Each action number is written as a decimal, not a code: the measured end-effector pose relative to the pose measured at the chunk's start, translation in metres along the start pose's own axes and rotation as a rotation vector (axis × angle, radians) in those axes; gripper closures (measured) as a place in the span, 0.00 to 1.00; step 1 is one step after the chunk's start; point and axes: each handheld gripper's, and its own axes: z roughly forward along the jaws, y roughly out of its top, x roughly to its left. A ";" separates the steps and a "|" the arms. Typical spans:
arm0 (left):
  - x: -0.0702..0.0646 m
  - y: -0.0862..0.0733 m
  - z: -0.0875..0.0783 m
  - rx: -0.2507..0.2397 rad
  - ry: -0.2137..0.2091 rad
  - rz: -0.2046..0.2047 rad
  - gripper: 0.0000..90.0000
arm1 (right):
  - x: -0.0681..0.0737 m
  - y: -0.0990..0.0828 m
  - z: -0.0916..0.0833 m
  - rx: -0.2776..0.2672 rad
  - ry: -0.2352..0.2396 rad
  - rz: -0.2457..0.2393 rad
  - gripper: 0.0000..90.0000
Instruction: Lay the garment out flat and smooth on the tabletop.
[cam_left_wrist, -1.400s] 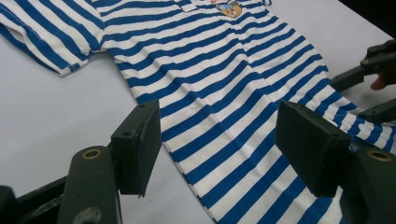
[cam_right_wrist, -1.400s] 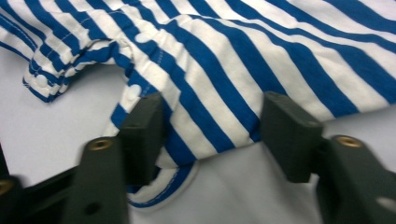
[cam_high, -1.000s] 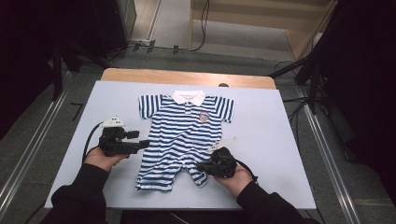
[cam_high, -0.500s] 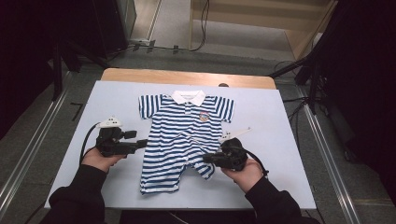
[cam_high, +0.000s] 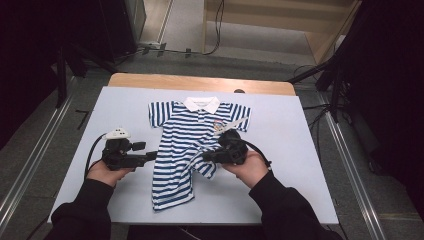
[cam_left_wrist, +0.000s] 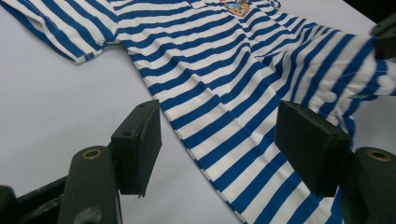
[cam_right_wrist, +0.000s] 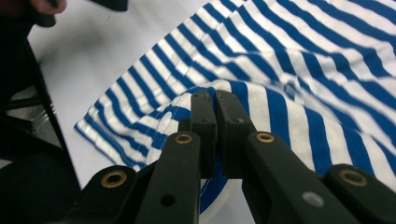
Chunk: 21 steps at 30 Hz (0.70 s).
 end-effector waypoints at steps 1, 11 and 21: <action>0.000 0.000 0.000 0.000 0.000 -0.002 0.36 | -0.002 0.004 0.004 0.003 0.003 0.001 0.94; 0.000 -0.006 -0.003 0.002 0.003 -0.012 0.36 | -0.024 0.026 0.033 0.000 0.034 0.078 0.93; 0.000 -0.013 -0.008 0.006 0.017 -0.024 0.36 | -0.040 0.035 0.059 -0.004 0.003 0.083 0.95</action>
